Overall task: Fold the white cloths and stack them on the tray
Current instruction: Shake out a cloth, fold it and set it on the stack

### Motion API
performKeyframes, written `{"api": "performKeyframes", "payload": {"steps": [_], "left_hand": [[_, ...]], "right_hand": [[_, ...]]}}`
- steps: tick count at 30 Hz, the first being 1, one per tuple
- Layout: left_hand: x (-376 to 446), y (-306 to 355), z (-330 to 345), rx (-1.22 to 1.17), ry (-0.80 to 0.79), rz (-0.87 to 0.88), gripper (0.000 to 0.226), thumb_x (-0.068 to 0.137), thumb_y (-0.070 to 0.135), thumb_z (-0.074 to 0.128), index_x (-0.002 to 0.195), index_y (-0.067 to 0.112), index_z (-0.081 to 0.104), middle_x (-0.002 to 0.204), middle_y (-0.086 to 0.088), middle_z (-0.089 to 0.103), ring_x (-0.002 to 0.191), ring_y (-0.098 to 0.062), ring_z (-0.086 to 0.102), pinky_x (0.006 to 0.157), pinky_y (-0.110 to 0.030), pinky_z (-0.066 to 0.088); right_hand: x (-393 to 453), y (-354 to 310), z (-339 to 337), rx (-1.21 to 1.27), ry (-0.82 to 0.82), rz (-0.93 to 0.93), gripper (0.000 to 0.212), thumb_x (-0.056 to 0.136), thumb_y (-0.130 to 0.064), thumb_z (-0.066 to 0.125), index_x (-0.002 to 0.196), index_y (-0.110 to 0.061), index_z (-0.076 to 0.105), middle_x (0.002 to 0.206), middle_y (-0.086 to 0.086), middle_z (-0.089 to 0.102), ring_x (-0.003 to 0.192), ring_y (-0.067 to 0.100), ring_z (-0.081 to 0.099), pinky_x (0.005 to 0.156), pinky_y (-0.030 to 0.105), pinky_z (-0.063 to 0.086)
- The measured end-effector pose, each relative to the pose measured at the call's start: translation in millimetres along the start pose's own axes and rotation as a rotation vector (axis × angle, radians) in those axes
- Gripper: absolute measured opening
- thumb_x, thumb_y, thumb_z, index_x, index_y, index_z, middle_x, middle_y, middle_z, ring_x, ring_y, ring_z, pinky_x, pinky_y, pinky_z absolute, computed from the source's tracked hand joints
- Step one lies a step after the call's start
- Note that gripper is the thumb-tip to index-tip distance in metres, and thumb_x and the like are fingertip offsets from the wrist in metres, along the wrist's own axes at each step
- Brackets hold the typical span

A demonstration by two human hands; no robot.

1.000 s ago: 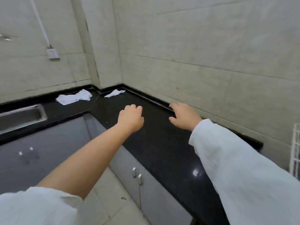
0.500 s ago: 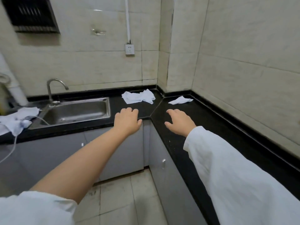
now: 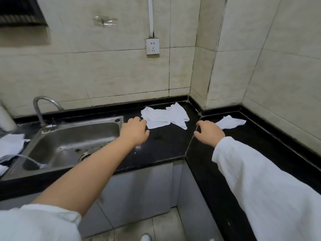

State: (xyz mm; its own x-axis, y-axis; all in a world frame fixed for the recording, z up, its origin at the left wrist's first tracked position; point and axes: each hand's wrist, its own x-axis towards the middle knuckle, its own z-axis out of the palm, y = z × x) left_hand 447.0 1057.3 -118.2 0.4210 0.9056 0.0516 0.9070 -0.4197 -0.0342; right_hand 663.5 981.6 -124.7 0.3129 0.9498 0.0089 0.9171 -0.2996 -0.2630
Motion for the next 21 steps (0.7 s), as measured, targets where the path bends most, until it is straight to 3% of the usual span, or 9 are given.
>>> {"api": "performKeyframes", "payload": {"steps": [5,12,15,19,21], "left_hand": [[141,-25,29,-0.014,-0.015,0.131,0.042,0.095,0.03,0.04,0.132,0.009,0.044,0.134,-0.012,0.046,0.121,-0.031,0.045,0.093,-0.041,0.042],[280,-27,103,-0.043,-0.23,0.201,0.041,0.096,0.031,0.039,0.131,0.009,0.044,0.133,-0.011,0.046,0.121,-0.028,0.046,0.095,-0.039,0.042],[320,-28,137,-0.066,-0.297,0.176,0.039,0.097,0.028,0.037,0.129,0.008,0.045,0.13,-0.011,0.048,0.12,-0.028,0.046,0.093,-0.038,0.043],[361,-37,178,-0.123,-0.335,0.06,0.035,0.098,0.025,0.037,0.127,0.008,0.047,0.128,-0.01,0.049,0.118,-0.026,0.048,0.089,-0.036,0.045],[380,-41,195,-0.149,-0.338,0.008,0.035,0.098,0.025,0.036,0.127,0.009,0.047,0.128,-0.009,0.05,0.117,-0.025,0.048,0.089,-0.034,0.045]], "right_hand": [[122,-4,27,0.024,0.016,0.134,0.034,0.09,-0.022,0.048,0.119,-0.004,0.053,0.118,0.017,0.059,0.111,0.033,0.055,0.089,0.039,0.046],[243,8,78,0.031,-0.122,0.279,0.034,0.09,-0.026,0.049,0.118,-0.007,0.055,0.117,0.014,0.062,0.107,0.029,0.059,0.089,0.037,0.05],[288,16,102,0.021,-0.178,0.248,0.031,0.09,-0.023,0.048,0.113,-0.004,0.057,0.113,0.015,0.063,0.104,0.03,0.059,0.078,0.032,0.045],[362,16,128,0.02,-0.231,0.156,0.036,0.093,-0.023,0.044,0.125,-0.009,0.053,0.125,0.012,0.059,0.116,0.028,0.054,0.096,0.037,0.045],[399,15,143,0.023,-0.247,0.111,0.035,0.094,-0.021,0.042,0.125,-0.009,0.053,0.126,0.011,0.058,0.117,0.028,0.053,0.097,0.036,0.043]]}}
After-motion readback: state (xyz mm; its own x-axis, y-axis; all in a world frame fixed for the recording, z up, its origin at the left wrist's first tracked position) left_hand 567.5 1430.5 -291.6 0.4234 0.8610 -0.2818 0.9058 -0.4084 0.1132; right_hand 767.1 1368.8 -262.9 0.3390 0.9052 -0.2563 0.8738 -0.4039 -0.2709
